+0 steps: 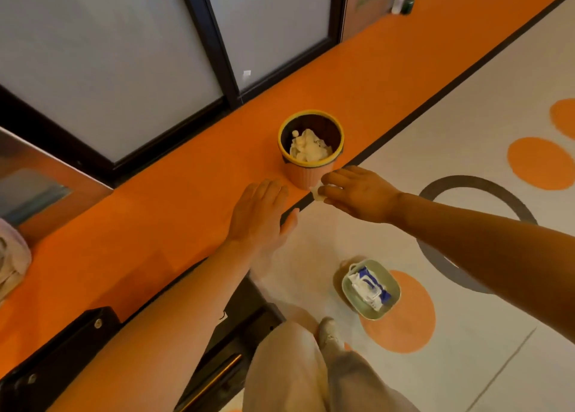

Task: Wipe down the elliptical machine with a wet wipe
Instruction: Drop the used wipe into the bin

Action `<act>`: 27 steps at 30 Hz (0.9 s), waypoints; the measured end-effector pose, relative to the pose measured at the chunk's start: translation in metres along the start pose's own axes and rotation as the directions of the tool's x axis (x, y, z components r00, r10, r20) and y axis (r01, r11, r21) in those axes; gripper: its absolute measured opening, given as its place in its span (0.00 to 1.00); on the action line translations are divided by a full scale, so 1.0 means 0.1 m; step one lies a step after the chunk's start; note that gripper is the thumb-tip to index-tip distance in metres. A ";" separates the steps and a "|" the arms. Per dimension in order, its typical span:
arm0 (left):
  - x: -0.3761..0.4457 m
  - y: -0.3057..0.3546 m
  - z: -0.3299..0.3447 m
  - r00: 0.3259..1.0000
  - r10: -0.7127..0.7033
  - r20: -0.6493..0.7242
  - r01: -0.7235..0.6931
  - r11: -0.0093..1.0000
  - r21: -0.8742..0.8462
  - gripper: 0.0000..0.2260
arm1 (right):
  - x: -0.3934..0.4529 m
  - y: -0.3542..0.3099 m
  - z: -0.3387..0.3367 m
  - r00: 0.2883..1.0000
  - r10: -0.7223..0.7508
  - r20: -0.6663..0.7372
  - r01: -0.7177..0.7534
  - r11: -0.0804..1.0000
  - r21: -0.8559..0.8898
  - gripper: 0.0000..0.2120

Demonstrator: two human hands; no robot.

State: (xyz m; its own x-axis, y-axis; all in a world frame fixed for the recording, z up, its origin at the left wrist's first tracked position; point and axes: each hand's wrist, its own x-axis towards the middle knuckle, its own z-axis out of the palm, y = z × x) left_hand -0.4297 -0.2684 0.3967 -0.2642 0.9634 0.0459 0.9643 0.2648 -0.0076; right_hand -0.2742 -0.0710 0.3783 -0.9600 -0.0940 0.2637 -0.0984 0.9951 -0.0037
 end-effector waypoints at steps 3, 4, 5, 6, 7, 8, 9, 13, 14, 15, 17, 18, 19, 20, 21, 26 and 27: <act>0.26 0.02 -0.11 0.999 0.007 -0.042 -0.007 1.000 -0.013 0.23 | 0.08 0.27 -0.11 1.000 -0.007 -0.017 0.007 1.000 0.015 0.12; 0.35 0.01 -0.14 0.999 0.010 -0.037 -0.010 1.000 -0.006 0.23 | 0.11 0.35 -0.14 1.000 -0.009 -0.021 0.010 1.000 0.012 0.12; 0.44 0.00 -0.16 1.000 0.016 -0.025 -0.015 1.000 0.003 0.24 | 0.15 0.42 -0.16 1.000 -0.006 -0.020 0.006 1.000 0.005 0.11; 0.54 -0.02 -0.17 1.000 0.022 -0.015 -0.021 1.000 0.006 0.24 | 0.19 0.49 -0.18 1.000 0.000 -0.015 0.000 1.000 0.000 0.11; 0.64 -0.04 -0.18 1.000 0.027 -0.012 -0.027 1.000 0.004 0.24 | 0.23 0.57 -0.19 1.000 0.010 -0.003 -0.010 1.000 -0.002 0.11; 0.74 -0.07 -0.17 0.999 0.032 -0.010 -0.032 0.999 -0.005 0.24 | 0.28 0.64 -0.19 1.000 0.018 0.011 -0.018 1.000 -0.005 0.11; 0.84 -0.10 -0.16 0.999 0.036 -0.009 -0.036 0.999 -0.019 0.24 | 0.32 0.71 -0.19 0.999 0.028 0.028 -0.028 1.000 -0.012 0.12; 1.34 -0.31 -0.07 0.997 0.083 0.004 -0.083 0.996 -0.041 0.21 | 0.56 1.06 -0.11 0.996 0.029 0.083 -0.025 0.999 -0.041 0.12; 1.48 -0.38 -0.04 0.995 0.099 -0.004 -0.099 0.994 -0.034 0.22 | 0.64 1.16 -0.07 0.995 0.021 0.095 -0.018 0.999 -0.041 0.12; 1.61 -0.46 -0.01 0.994 0.110 -0.015 -0.111 0.993 -0.031 0.22 | 0.73 1.27 -0.03 0.993 0.020 0.115 -0.015 0.999 -0.041 0.12; 1.90 -0.64 0.04 0.992 0.127 -0.025 -0.128 0.991 -0.041 0.24 | 0.93 1.51 0.06 0.989 0.034 0.144 -0.028 0.999 -0.042 0.13; 2.04 -0.74 0.07 0.991 0.135 -0.010 -0.135 0.990 -0.048 0.25 | 1.05 1.63 0.10 0.987 0.046 0.152 -0.040 0.998 -0.042 0.13; 2.18 -0.84 0.10 0.989 0.146 0.015 -0.145 0.988 -0.059 0.26 | 1.19 1.74 0.13 0.986 0.060 0.158 -0.054 0.998 -0.038 0.13; 2.32 -0.96 0.12 0.987 0.153 0.045 -0.149 0.986 -0.075 0.27 | 1.32 1.87 0.19 0.985 0.067 0.156 -0.062 0.997 -0.034 0.12; 2.45 -1.08 0.13 0.985 0.157 0.071 -0.151 0.985 -0.090 0.29 | 1.46 1.98 0.22 0.983 0.082 0.163 -0.078 0.996 -0.033 0.12; 3.10 -1.69 0.22 0.982 0.131 0.137 -0.116 0.986 -0.118 0.32 | 2.16 2.51 0.46 0.968 0.227 0.111 -0.223 0.974 -0.045 0.18; 3.26 -1.83 0.27 0.981 0.114 0.155 -0.095 0.988 -0.125 0.31 | 2.30 2.65 0.57 0.952 0.269 0.144 -0.267 0.963 -0.035 0.18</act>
State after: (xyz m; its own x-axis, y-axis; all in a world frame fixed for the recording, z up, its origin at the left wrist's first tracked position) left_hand -0.6926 -0.0015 0.3859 -0.1520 0.9821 -0.1109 0.9798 0.1645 0.1135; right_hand -0.5363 0.1696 0.3834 -0.9784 0.1741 0.1113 0.1706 0.9845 -0.0402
